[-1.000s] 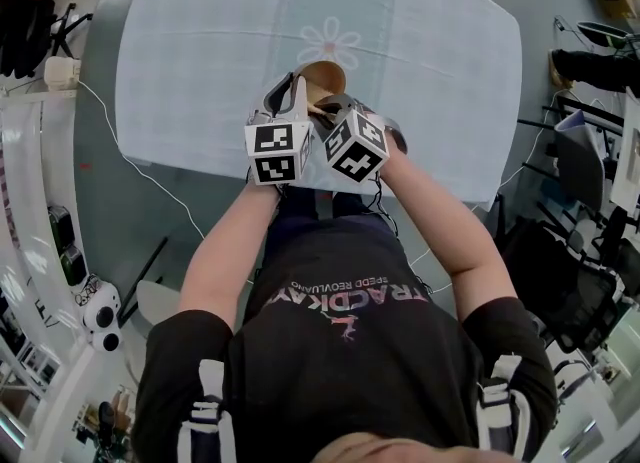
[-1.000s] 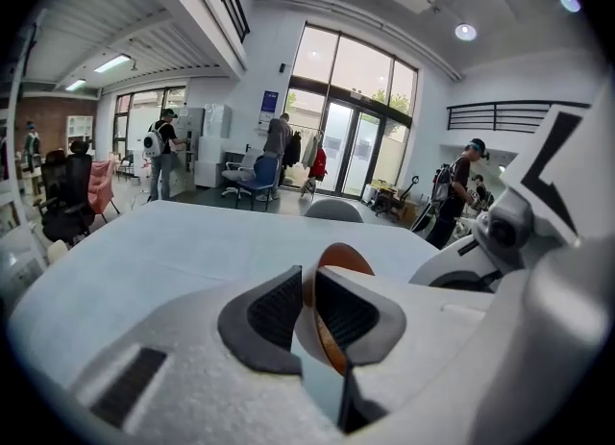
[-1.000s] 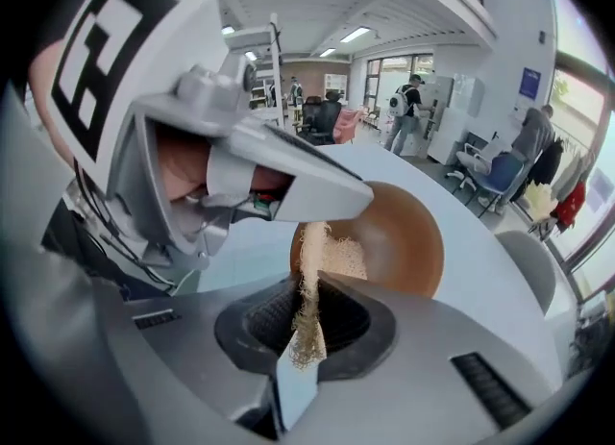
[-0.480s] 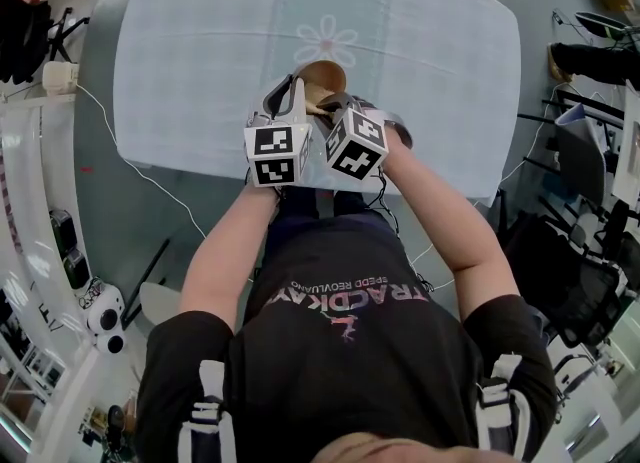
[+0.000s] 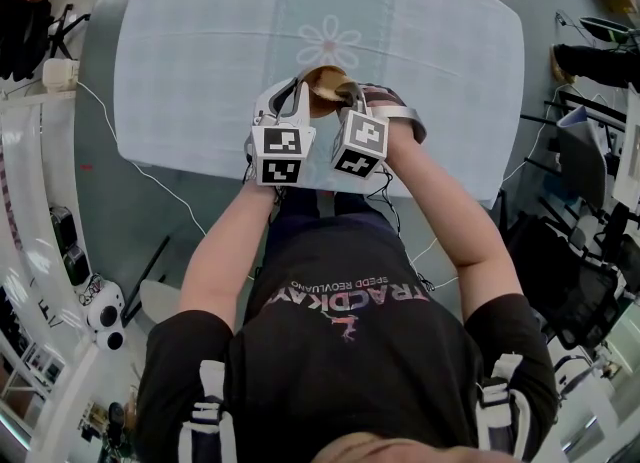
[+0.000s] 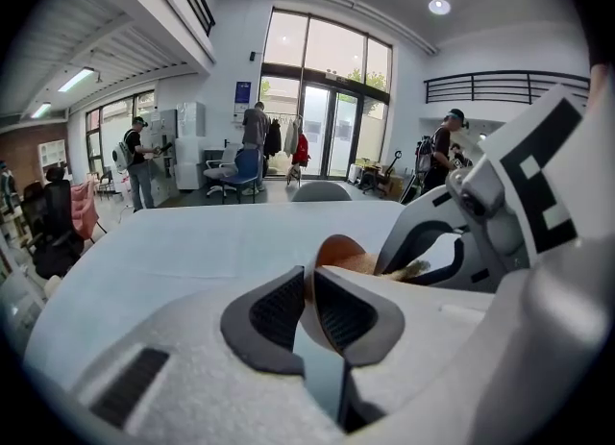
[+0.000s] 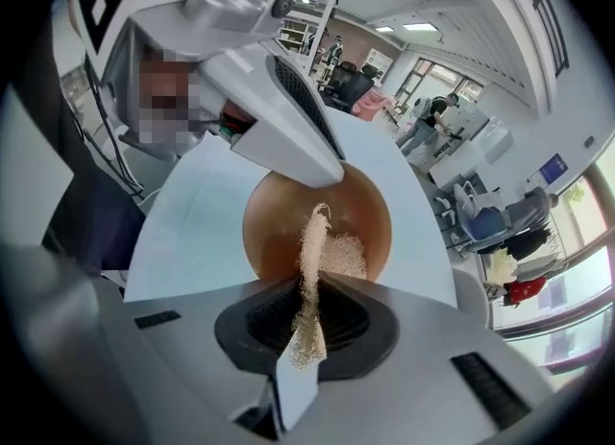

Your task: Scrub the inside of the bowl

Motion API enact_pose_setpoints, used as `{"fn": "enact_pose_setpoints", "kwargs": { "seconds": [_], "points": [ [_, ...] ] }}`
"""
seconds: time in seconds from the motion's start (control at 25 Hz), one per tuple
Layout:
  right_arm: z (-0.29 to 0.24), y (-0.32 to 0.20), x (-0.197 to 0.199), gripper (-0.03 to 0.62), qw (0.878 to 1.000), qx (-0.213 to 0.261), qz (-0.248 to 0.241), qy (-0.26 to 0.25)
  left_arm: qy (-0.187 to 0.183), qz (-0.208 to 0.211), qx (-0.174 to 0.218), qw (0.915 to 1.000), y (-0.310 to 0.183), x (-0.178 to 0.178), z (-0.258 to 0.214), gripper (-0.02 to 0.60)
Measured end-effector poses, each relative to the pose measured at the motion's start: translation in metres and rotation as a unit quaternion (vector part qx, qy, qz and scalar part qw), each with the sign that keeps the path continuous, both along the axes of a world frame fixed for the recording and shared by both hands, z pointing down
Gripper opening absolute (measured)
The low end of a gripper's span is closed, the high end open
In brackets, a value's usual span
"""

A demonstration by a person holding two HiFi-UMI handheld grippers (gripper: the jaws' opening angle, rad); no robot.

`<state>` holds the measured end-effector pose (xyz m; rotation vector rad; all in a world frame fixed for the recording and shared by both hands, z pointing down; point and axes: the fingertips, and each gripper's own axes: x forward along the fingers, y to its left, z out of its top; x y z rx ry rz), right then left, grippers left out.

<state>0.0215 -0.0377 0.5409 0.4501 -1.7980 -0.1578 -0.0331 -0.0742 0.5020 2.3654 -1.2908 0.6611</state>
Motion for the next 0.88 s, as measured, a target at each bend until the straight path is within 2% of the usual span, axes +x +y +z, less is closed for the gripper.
{"fn": "enact_pose_setpoints", "kwargs": {
  "seconds": [0.2, 0.32, 0.4, 0.6, 0.88],
  "points": [
    [-0.009, -0.017, 0.002, 0.032, 0.996, 0.079, -0.036, 0.028, 0.001, 0.012, -0.007, 0.9999, -0.003, 0.006, 0.005, 0.04],
    [-0.014, -0.022, -0.001, 0.032, 0.987, 0.131, -0.078, 0.056, -0.002, 0.028, -0.018, 0.9994, -0.001, 0.01, 0.01, 0.038],
    [-0.012, -0.023, -0.003, 0.032, 0.981, 0.146, -0.104, 0.073, -0.005, 0.04, -0.029, 0.9988, 0.0, 0.012, 0.015, 0.04],
    [0.001, -0.019, 0.003, 0.032, 0.981, 0.125, -0.119, 0.091, -0.002, 0.048, -0.032, 0.9984, 0.0, 0.017, 0.019, 0.04],
    [0.009, -0.016, 0.003, 0.032, 0.988, 0.088, -0.089, 0.085, 0.01, 0.018, -0.021, 0.9996, -0.005, 0.012, 0.011, 0.041]
  ]
}}
